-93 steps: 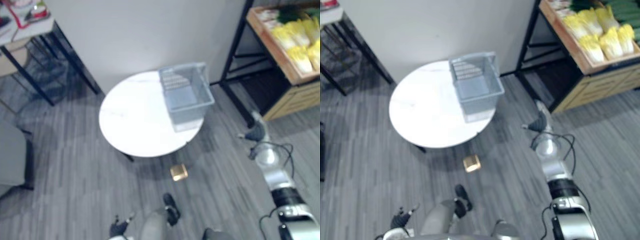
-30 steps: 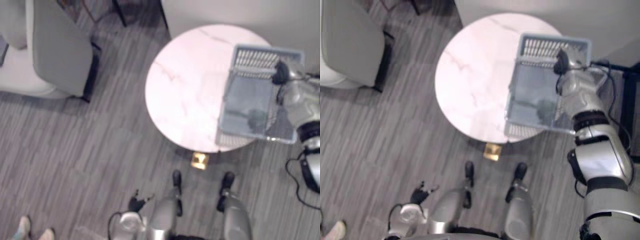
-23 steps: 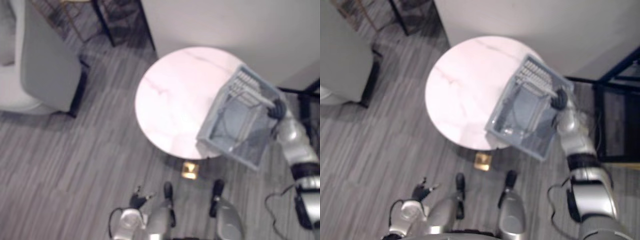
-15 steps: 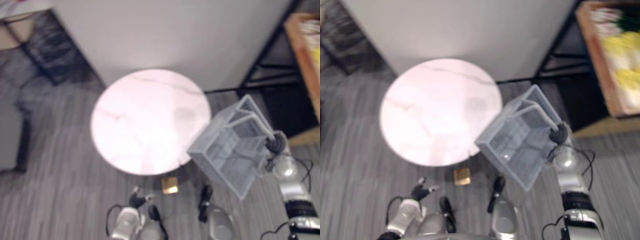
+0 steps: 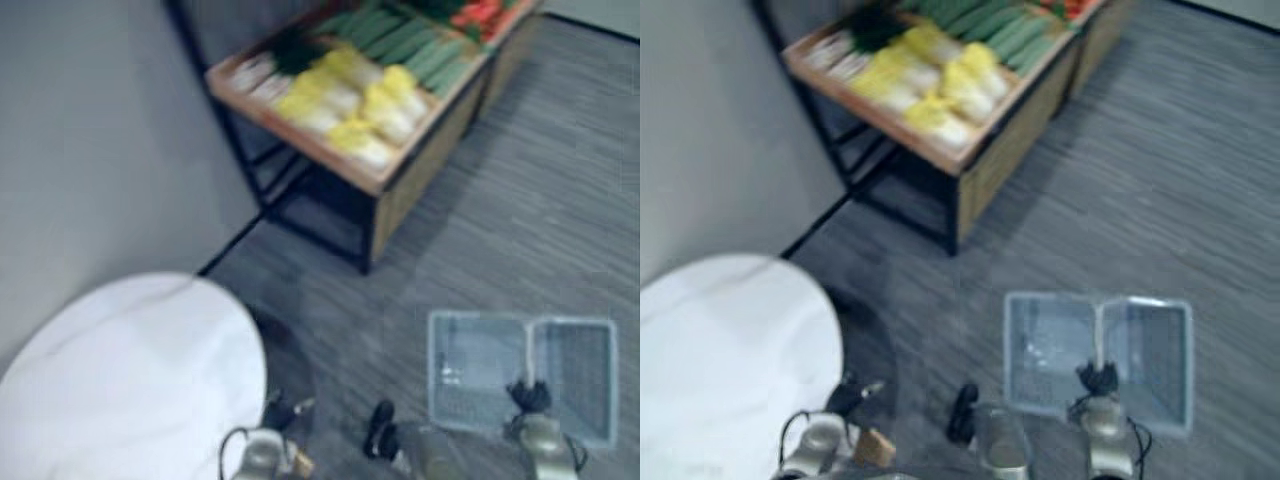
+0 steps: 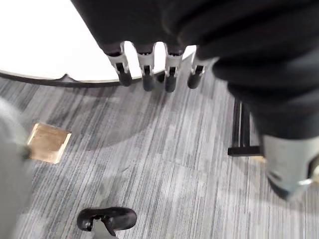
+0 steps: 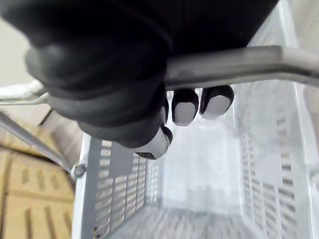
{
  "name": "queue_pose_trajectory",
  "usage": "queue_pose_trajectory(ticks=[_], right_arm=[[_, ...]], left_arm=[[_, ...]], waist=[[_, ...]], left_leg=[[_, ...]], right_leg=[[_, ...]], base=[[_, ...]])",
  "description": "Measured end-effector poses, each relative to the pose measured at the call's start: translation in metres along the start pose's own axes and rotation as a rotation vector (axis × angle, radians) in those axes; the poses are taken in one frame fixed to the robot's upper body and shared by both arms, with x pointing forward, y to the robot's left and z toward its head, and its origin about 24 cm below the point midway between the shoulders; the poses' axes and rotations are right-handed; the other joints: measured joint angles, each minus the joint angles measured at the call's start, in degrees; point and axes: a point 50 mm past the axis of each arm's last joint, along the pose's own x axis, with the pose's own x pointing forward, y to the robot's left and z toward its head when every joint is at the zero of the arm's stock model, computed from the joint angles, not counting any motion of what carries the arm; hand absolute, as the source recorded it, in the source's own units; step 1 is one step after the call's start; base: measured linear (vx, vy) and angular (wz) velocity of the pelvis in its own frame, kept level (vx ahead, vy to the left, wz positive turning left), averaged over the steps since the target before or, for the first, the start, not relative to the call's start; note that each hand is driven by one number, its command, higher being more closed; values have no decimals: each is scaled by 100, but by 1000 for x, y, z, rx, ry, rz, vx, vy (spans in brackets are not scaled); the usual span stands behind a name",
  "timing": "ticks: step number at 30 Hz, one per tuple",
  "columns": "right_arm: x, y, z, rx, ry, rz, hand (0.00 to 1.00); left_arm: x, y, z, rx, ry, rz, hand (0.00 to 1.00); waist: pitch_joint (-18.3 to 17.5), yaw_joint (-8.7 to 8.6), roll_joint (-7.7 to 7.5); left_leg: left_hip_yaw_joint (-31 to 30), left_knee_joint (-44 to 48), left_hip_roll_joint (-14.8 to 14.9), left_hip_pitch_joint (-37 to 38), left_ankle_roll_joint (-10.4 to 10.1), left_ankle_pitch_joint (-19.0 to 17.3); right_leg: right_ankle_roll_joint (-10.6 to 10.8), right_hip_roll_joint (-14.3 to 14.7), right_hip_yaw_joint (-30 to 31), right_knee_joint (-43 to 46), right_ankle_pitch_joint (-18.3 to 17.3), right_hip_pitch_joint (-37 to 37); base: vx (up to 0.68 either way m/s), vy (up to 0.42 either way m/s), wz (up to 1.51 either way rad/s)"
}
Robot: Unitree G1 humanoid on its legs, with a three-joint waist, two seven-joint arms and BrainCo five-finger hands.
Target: Pick vegetable in the basket
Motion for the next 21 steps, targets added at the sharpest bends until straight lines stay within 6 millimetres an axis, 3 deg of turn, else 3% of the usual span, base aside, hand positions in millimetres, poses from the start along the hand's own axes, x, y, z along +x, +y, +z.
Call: queue_pose_trajectory(ticks=[3,4,6,7,8,9,10,12,13,14,15,16,17,18,20,21], right_arm=[[-7,-8,-42,136,185,-44,100],[-9,-12,-47,159,209,-59,100],[-12,-20,-61,208,272,-102,100],[-12,-20,-62,209,276,-103,100],[-17,-23,-72,215,311,-118,100],[-23,-26,-82,209,341,-126,100],[-25,-28,-87,206,356,-127,100],[-33,-28,-101,205,404,-131,100],[-40,-29,-111,220,447,-146,100],[-44,-24,-117,238,484,-144,100],[-45,-19,-118,242,498,-131,100],[-48,-9,-122,253,524,-107,100],[-55,-3,-130,254,563,-100,100],[-58,-2,-133,258,577,-96,100],[-55,1,-130,287,573,-102,100],[-53,2,-127,290,565,-100,100]], left_arm=[[0,5,0,-92,11,58,0],[0,4,1,-107,12,60,0],[1,3,3,-139,11,65,0],[1,3,3,-140,10,65,0],[2,0,8,-147,2,61,0],[1,-2,3,-158,23,65,0],[0,-2,0,-160,35,65,0],[3,-2,5,-156,28,62,0],[4,-4,7,-147,30,49,0],[6,0,8,-132,24,52,0],[7,3,8,-116,20,55,0],[7,8,2,-86,45,58,0],[6,11,-3,-63,60,60,0],[4,11,-8,-52,71,58,0],[6,19,-8,-43,70,75,0],[6,20,-6,-43,66,77,0]], waist=[[22,108,-5],[24,112,-10],[15,146,13],[14,154,14],[18,238,88],[-24,299,145],[-59,316,154],[-120,195,24],[-150,198,-119],[-175,207,-263],[-153,204,-356],[-149,193,-425],[-159,169,-433],[-164,163,-406],[-181,97,-380],[-177,44,-354]], left_leg=[[-360,-532,-239,-645,29,-200],[-481,-776,-332,-781,29,-202],[-1054,-2223,-803,-1144,-58,-41],[-1064,-2330,-823,-1149,-64,-19],[-1038,-3141,-882,-1204,-20,371],[-1045,-3132,-861,-1086,41,703],[-1046,-3106,-868,-1064,138,802],[-979,-2938,-1015,-1018,390,524],[-922,-3011,-1206,-909,494,380],[-856,-3253,-1397,-640,503,311],[-856,-3349,-1504,-483,525,281],[-867,-3526,-1563,-116,565,218],[-925,-3617,-1559,252,588,136],[-967,-3669,-1561,393,585,94],[-1176,-3932,-1495,819,558,26],[-1245,-4003,-1426,875,557,27]], right_leg=[[139,215,519,-277,87,459],[140,242,675,-312,87,504],[140,241,1247,-410,87,564],[140,242,1274,-420,88,566],[223,254,1437,-589,160,732],[274,293,1538,-649,200,881],[325,313,1656,-638,203,952],[539,128,1764,-305,-149,882],[791,-95,1727,194,-528,727],[1205,-336,1725,1118,-812,469],[1236,-455,1717,1718,-805,258],[1595,-696,1568,2898,-564,-103],[1565,-898,1301,3686,-566,-313],[1458,-1010,1154,3858,-640,-375],[1083,-1279,706,3530,-869,-647],[1044,-1252,634,3249,-890,-720]], base=[[230,98,-163],[198,114,-122],[173,148,-131],[175,168,-153],[226,185,-155],[262,199,-173],[312,218,-108],[309,215,-26],[301,195,11],[306,178,7],[342,140,4],[433,149,18],[440,139,27],[382,65,40],[403,-2,52],[459,-95,60]])
